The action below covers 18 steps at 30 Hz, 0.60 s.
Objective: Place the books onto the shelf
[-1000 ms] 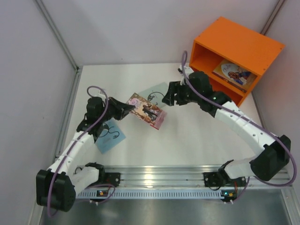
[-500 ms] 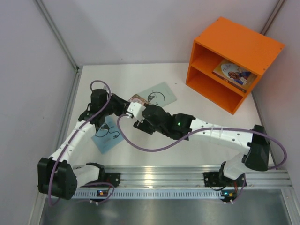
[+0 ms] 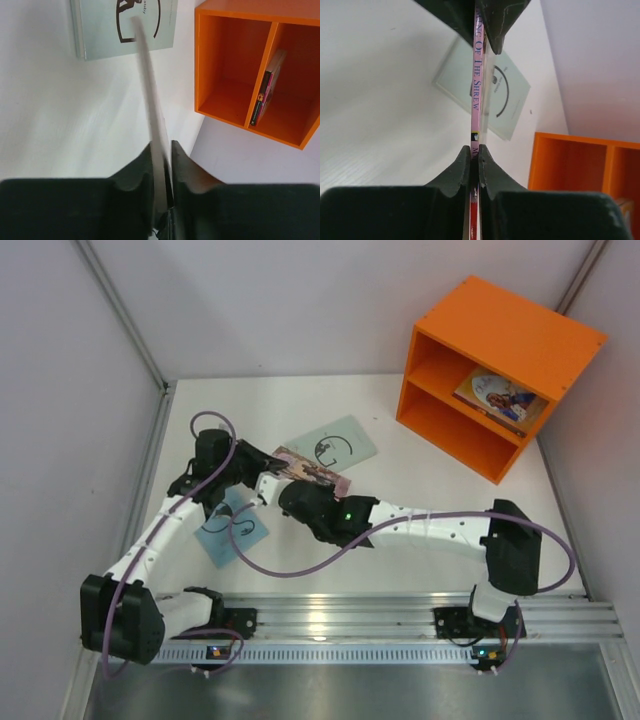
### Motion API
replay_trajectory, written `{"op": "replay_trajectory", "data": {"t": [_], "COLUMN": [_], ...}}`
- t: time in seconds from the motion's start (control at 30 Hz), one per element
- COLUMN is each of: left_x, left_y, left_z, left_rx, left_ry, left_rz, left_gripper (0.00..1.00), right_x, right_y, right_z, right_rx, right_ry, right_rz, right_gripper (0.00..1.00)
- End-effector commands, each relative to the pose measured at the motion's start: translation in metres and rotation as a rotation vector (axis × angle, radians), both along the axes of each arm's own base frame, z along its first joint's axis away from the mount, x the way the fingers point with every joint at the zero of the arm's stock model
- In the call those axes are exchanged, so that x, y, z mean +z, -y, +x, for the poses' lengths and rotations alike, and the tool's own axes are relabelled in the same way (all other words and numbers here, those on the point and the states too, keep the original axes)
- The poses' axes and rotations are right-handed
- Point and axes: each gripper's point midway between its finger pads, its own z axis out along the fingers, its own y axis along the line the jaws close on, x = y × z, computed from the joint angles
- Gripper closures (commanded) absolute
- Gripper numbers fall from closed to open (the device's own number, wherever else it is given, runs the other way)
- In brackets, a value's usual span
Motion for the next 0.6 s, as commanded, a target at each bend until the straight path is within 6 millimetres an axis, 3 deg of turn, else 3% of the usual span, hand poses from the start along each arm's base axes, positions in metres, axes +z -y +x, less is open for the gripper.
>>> {"op": "replay_trajectory", "data": {"t": [0.0, 0.07, 0.17, 0.3, 0.4, 0.57], "left_x": [0.020, 0.031, 0.050, 0.079, 0.106, 0.118], "left_y": [0.009, 0.007, -0.001, -0.012, -0.021, -0.031], "left_z": [-0.001, 0.006, 0.017, 0.030, 0.040, 0.038], "left_rx": [-0.061, -0.051, -0.026, 0.010, 0.030, 0.041], "left_ry": [0.063, 0.087, 0.126, 0.187, 0.237, 0.269], "left_rz": [-0.016, 0.011, 0.075, 0.123, 0.135, 0.168], "left_gripper": [0.72, 0.52, 0.41, 0.36, 0.35, 0.34], "right_x": [0.036, 0.032, 0.042, 0.069, 0.103, 0.148], "right_y": [0.013, 0.033, 0.075, 0.135, 0.173, 0.226], "right_z": [0.018, 0.026, 0.044, 0.068, 0.078, 0.098], "right_rx": [-0.051, -0.081, -0.151, -0.255, -0.317, -0.444], "right_ry": [0.138, 0.147, 0.172, 0.214, 0.268, 0.369], "right_rz": [-0.026, -0.065, -0.099, -0.127, -0.107, -0.159], "right_gripper": [1.00, 1.00, 1.00, 1.00, 1.00, 1.00]}}
